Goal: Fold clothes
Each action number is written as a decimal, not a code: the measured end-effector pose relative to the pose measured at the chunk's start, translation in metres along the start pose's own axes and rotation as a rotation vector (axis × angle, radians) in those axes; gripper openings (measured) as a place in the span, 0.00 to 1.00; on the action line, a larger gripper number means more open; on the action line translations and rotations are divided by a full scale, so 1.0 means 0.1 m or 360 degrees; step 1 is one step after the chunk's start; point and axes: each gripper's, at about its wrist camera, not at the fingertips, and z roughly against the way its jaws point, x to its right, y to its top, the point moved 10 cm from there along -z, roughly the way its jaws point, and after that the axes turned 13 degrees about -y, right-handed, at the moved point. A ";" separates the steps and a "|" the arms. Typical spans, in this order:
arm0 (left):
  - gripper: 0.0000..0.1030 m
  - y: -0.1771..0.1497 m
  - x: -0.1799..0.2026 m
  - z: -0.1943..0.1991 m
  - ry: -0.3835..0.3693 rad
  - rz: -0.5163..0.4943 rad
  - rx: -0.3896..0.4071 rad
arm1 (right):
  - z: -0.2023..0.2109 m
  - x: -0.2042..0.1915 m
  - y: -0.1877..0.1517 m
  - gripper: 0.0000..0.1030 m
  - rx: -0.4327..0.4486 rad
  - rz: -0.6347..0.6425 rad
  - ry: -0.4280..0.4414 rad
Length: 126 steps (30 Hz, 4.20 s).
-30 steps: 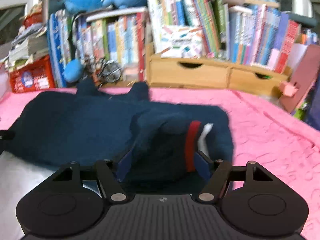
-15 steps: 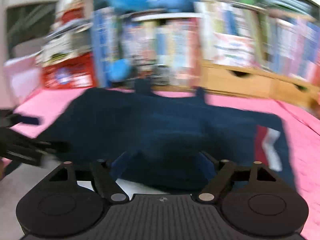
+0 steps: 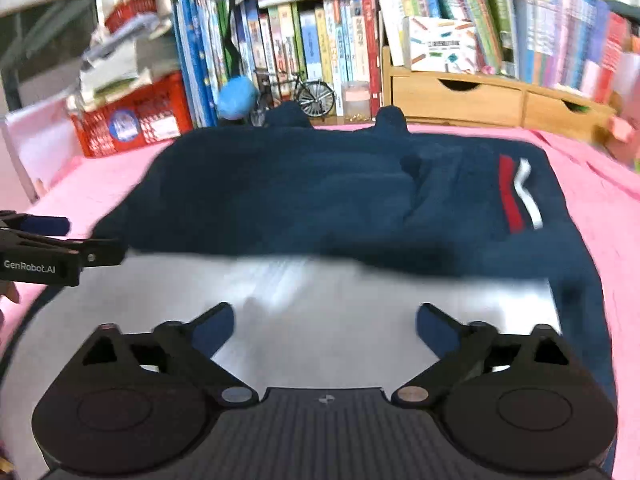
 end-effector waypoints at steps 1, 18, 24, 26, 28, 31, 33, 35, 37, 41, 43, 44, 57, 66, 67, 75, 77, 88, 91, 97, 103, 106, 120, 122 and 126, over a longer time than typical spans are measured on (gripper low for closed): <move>0.99 -0.10 0.09 0.03 -0.0025 -0.0012 -0.0024 | 0.05 -0.02 -0.12 0.98 -0.0017 -0.0011 -0.0013; 0.99 -1.12 0.74 0.99 0.0112 0.0005 -0.0082 | 1.38 -0.18 -1.10 1.00 0.0054 0.0020 -0.0149; 0.99 -1.52 1.06 1.59 0.0129 -0.0026 0.0026 | 2.02 -0.11 -1.54 1.00 0.0167 0.0010 -0.0222; 1.00 -1.66 1.17 1.76 0.0109 -0.0067 0.0089 | 2.24 -0.09 -1.73 1.00 0.0223 0.0024 -0.0256; 1.00 -1.77 1.21 1.82 0.0072 -0.0092 0.0089 | 2.39 -0.09 -1.91 1.00 0.0282 0.0083 -0.0242; 1.00 -1.78 1.19 1.70 0.0014 -0.0075 0.0069 | 2.38 -0.05 -2.08 1.00 0.0290 0.0104 -0.0184; 1.00 -1.78 1.16 1.60 0.0012 -0.0039 0.0052 | 2.27 0.01 -2.10 1.00 0.0237 0.0040 -0.0192; 1.00 -1.81 1.12 1.54 0.0019 -0.0019 0.0028 | 2.18 0.07 -2.10 1.00 0.0168 -0.0047 -0.0221; 1.00 -1.86 1.13 1.53 0.0017 -0.0027 0.0026 | 2.18 0.07 -2.13 1.00 0.0174 -0.0062 -0.0192; 1.00 -1.82 1.03 1.50 0.0050 -0.0093 0.0097 | 2.24 0.08 -2.08 1.00 0.0323 -0.0014 -0.0135; 1.00 -1.74 0.85 1.45 0.0117 -0.0131 0.0155 | 2.18 0.20 -2.00 1.00 0.0397 -0.0014 -0.0134; 1.00 -1.72 0.73 1.40 0.0134 -0.0119 0.0163 | 2.13 0.29 -1.96 1.00 0.0419 -0.0025 -0.0142; 0.99 -1.55 0.27 0.65 -0.0051 0.0231 0.0102 | 1.08 0.99 -1.65 0.96 0.0169 -0.0234 0.0044; 0.20 -1.62 0.54 0.77 -0.0238 0.0259 0.0190 | 1.20 0.95 -1.70 0.27 0.0024 -0.0405 0.0245; 0.15 -1.60 0.59 0.96 -0.0307 0.0269 0.0219 | 1.39 0.90 -1.65 0.27 0.0041 -0.0400 0.0338; 0.20 -0.04 0.56 1.81 -0.0540 -0.0047 0.0777 | 2.18 0.71 -0.17 0.27 0.0473 -0.0239 0.0646; 0.27 0.35 0.30 1.47 -0.0312 -0.0117 0.0754 | 1.79 0.73 0.34 0.28 0.0520 -0.0250 0.0492; 0.39 0.36 -0.29 0.04 0.0059 -0.0055 0.0283 | 1.44 0.86 0.50 0.76 0.0627 0.0289 -0.0056; 0.39 0.32 -0.35 -0.13 0.0049 -0.0061 0.0224 | 1.81 0.63 0.07 0.76 0.0668 0.0704 -0.0107; 0.40 0.20 -0.36 -0.27 0.0074 -0.0119 0.0178 | 2.04 -0.08 -0.92 0.85 0.0728 0.1658 -0.0059; 0.41 0.19 -0.39 -0.26 0.0069 -0.0096 0.0156 | 1.69 -0.61 -1.11 0.59 0.0994 0.1906 -0.0097; 0.45 0.21 -0.44 -0.19 0.0075 -0.0102 0.0169 | 1.51 -0.54 -0.50 0.35 0.0689 0.1284 0.0058; 0.78 0.50 -0.72 0.69 0.0038 -0.0241 0.0482 | -0.36 1.43 0.44 0.46 -0.0092 -0.0232 -0.0182; 0.84 0.50 -0.60 0.69 -0.0034 -0.0332 0.0488 | -0.37 1.45 0.30 0.55 -0.0089 -0.0170 -0.0175; 1.00 0.47 -0.30 0.43 -0.0098 -0.0565 0.0389 | -0.15 1.49 0.32 0.85 0.0056 -0.0063 -0.0162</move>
